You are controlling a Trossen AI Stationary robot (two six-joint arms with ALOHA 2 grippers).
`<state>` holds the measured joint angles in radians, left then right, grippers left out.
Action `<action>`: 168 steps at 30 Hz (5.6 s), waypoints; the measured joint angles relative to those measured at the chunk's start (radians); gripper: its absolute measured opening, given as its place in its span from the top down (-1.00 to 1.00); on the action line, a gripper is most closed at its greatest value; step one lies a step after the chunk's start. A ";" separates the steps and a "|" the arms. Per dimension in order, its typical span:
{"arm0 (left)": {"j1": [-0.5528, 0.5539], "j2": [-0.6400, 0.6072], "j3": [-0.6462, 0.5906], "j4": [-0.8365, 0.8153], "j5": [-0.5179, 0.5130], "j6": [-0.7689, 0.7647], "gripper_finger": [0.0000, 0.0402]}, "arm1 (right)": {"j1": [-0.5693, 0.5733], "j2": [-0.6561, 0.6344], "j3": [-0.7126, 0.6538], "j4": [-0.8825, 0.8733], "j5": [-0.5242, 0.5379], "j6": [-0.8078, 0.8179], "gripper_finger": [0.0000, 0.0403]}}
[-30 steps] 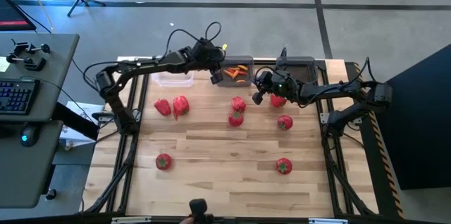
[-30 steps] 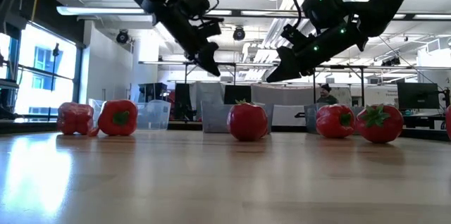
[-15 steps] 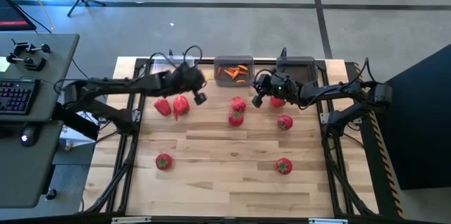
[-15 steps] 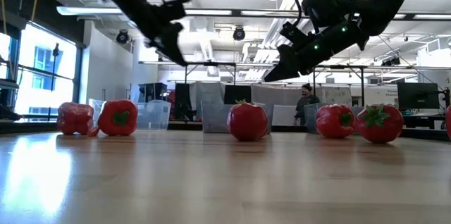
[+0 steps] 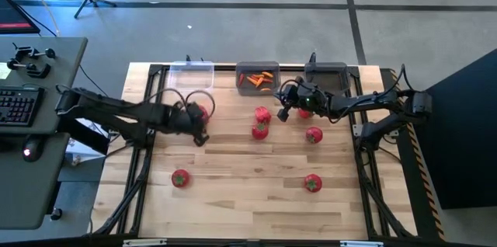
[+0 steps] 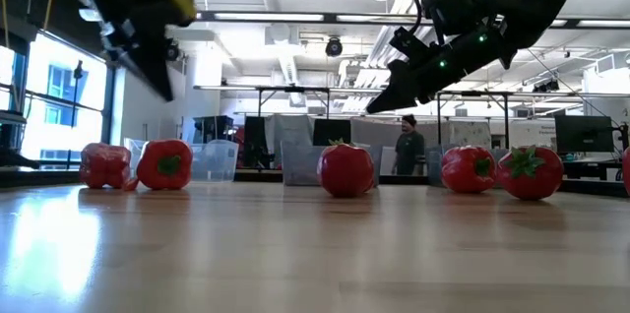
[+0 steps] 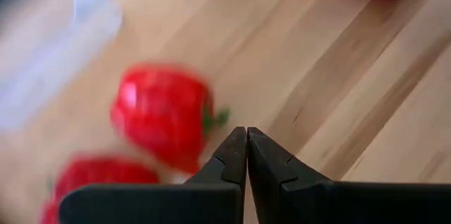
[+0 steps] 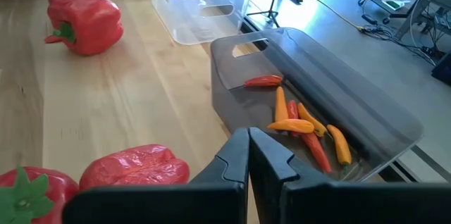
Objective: Sort produce into baskets
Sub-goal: Put the orange chili pepper into the left black bin, then put the bell pepper into the transparent bin
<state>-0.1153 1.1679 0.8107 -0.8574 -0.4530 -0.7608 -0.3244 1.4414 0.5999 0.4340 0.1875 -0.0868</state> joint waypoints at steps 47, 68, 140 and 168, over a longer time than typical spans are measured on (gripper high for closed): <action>0.156 0.180 -0.288 0.253 0.151 -0.480 0.50 | -0.003 0.000 0.000 0.011 0.000 -0.049 1.00; 0.082 -0.018 -0.234 0.117 0.313 -0.305 1.00 | -0.002 0.000 0.000 0.012 0.000 -0.051 1.00; 0.693 0.790 0.447 0.867 0.598 1.007 0.97 | -0.003 0.000 0.000 -0.054 0.001 0.024 1.00; 0.459 0.163 0.025 0.539 0.597 1.170 0.99 | -0.016 0.000 0.000 -0.063 0.001 0.027 1.00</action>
<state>0.3441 1.3307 0.8360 -0.3181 0.1438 0.4095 -0.3405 1.4414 0.6003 0.3706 0.1883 -0.0597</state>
